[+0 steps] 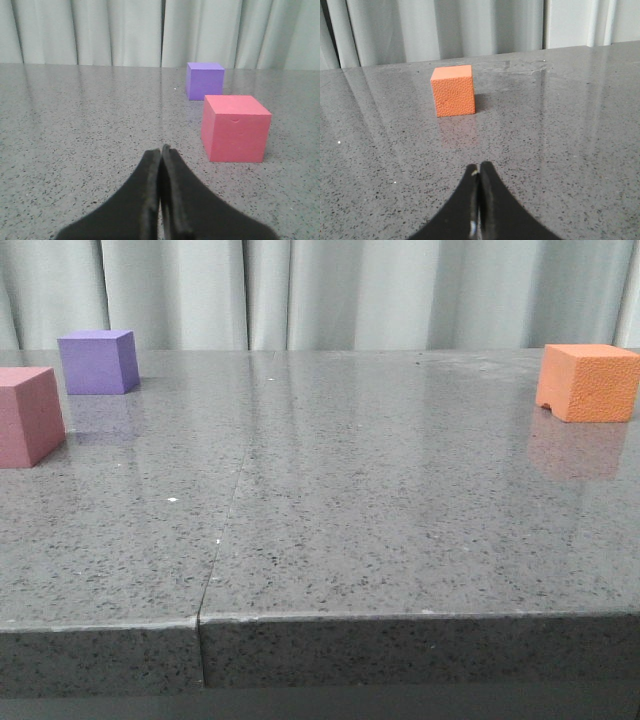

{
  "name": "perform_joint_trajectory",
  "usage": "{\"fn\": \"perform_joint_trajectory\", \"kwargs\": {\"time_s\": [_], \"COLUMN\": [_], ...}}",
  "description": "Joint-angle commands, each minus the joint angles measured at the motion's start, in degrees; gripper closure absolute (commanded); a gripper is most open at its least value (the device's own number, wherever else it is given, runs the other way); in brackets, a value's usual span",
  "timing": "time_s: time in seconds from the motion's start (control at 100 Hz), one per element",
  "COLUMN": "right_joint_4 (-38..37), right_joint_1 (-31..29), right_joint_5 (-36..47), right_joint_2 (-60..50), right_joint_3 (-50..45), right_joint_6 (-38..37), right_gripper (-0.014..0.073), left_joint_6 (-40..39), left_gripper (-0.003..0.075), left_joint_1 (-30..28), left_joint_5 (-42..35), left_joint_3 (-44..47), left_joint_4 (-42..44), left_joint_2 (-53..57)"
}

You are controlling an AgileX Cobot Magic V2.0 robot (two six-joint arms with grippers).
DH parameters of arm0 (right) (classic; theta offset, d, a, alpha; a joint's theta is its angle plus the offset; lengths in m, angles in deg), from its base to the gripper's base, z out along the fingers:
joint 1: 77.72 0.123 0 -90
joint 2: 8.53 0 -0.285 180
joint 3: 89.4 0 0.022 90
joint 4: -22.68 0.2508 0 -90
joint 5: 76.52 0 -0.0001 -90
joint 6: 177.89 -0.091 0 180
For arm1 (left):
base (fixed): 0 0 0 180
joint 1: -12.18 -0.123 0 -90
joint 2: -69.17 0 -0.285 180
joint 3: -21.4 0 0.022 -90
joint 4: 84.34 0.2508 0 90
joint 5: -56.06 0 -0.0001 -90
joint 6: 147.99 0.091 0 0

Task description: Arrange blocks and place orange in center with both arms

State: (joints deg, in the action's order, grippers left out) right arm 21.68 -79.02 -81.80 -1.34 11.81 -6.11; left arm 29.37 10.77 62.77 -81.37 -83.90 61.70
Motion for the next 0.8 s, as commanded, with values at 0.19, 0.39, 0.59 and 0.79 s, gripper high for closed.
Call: {"fn": "perform_joint_trajectory", "kwargs": {"time_s": [0.19,0.39,0.59,0.79], "right_joint_4": [-0.5,-0.5,-0.5,-0.5], "right_joint_1": [-0.3,-0.3,-0.3,-0.3], "right_joint_5": [4.3,4.3,4.7,5.0], "right_joint_2": [-1.3,-1.3,-1.3,-1.3], "right_joint_3": [1.0,1.0,1.0,1.0], "right_joint_6": [0.3,0.3,0.3,0.3], "right_gripper": [0.0663,0.0663,0.0663,0.0663], "left_joint_6": [-0.2,-0.2,-0.2,-0.2], "left_gripper": [0.0741,0.0741,0.0741,0.0741], "left_joint_1": [0.0,0.0,0.0,0.0], "left_joint_5": [-4.3,-4.3,-4.3,-4.3], "left_joint_3": [2.3,2.3,2.3,2.3], "left_joint_4": [-0.4,-0.4,-0.4,-0.4], "left_joint_2": [1.6,1.6,1.6,1.6]}}
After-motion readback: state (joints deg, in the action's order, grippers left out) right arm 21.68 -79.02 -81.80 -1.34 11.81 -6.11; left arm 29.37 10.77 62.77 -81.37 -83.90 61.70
